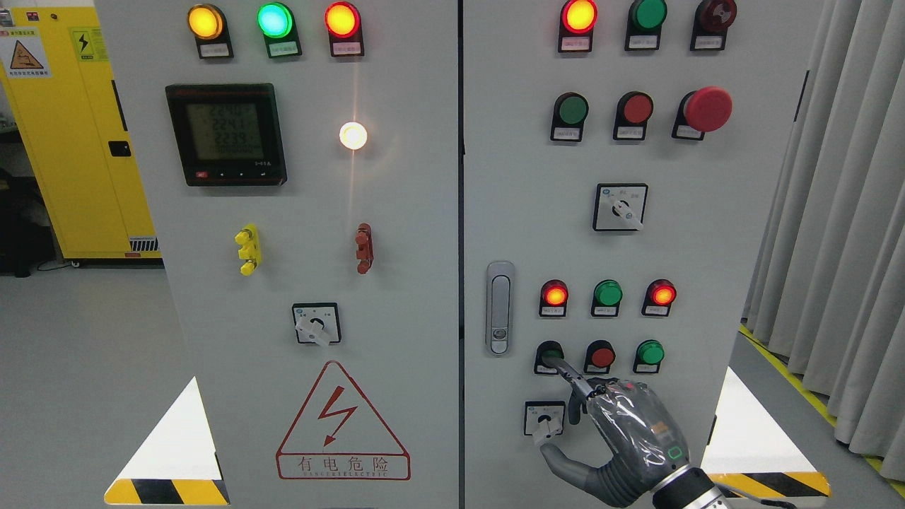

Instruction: Press green start button

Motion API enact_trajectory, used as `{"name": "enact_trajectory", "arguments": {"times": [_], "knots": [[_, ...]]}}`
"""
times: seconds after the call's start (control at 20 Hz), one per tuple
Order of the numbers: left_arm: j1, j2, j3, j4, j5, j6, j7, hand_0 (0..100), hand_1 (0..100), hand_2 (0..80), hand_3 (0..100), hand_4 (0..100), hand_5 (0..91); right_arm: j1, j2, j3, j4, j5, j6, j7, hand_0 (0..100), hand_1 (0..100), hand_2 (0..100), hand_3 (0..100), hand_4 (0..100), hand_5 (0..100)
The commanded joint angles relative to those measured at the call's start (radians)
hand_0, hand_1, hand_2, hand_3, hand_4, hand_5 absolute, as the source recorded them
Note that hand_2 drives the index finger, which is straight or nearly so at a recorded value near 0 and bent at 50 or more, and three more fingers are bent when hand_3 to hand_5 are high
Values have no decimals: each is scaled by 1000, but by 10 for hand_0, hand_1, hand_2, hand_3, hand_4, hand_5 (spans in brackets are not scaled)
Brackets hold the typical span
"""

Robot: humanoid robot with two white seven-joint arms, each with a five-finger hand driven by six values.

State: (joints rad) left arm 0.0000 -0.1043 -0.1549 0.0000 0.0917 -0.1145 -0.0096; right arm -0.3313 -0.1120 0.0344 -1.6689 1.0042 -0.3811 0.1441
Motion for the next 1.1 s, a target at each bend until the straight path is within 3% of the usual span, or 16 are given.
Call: {"name": "enact_trajectory", "arguments": {"times": [0.0,0.25,0.35,0.75,0.9,0.95,1.0,1.05], "knots": [[-29,0,0,-26,-1,-1,-4,120,556,0,0,0,0,-6,2,2,28,-4,11,0,334,583,0,696,701,615],[-29,0,0,-26,0,-1,-4,120,556,0,0,0,0,5,5,-8,-2,-7,7,-9,346,580,0,694,702,614],[-29,0,0,-26,0,-1,-4,120,556,0,0,0,0,21,21,-8,-26,-24,5,-11,356,578,0,685,695,614],[-29,0,0,-26,-1,-1,-4,120,556,0,0,0,0,144,17,9,-115,-313,-2,0,393,559,0,691,685,558],[-29,0,0,-26,0,-1,-4,120,556,0,0,0,0,172,15,25,-137,-525,-1,11,389,559,0,688,660,495],[-29,0,0,-26,-1,-1,-4,120,556,0,0,0,0,181,14,44,-144,-609,1,37,387,559,0,612,579,402],[-29,0,0,-26,0,-1,-4,120,556,0,0,0,0,189,15,53,-158,-687,5,72,387,559,0,612,579,402],[-29,0,0,-26,-1,-1,-4,120,556,0,0,0,0,198,20,55,-175,-755,11,107,389,559,0,259,247,177]]}}
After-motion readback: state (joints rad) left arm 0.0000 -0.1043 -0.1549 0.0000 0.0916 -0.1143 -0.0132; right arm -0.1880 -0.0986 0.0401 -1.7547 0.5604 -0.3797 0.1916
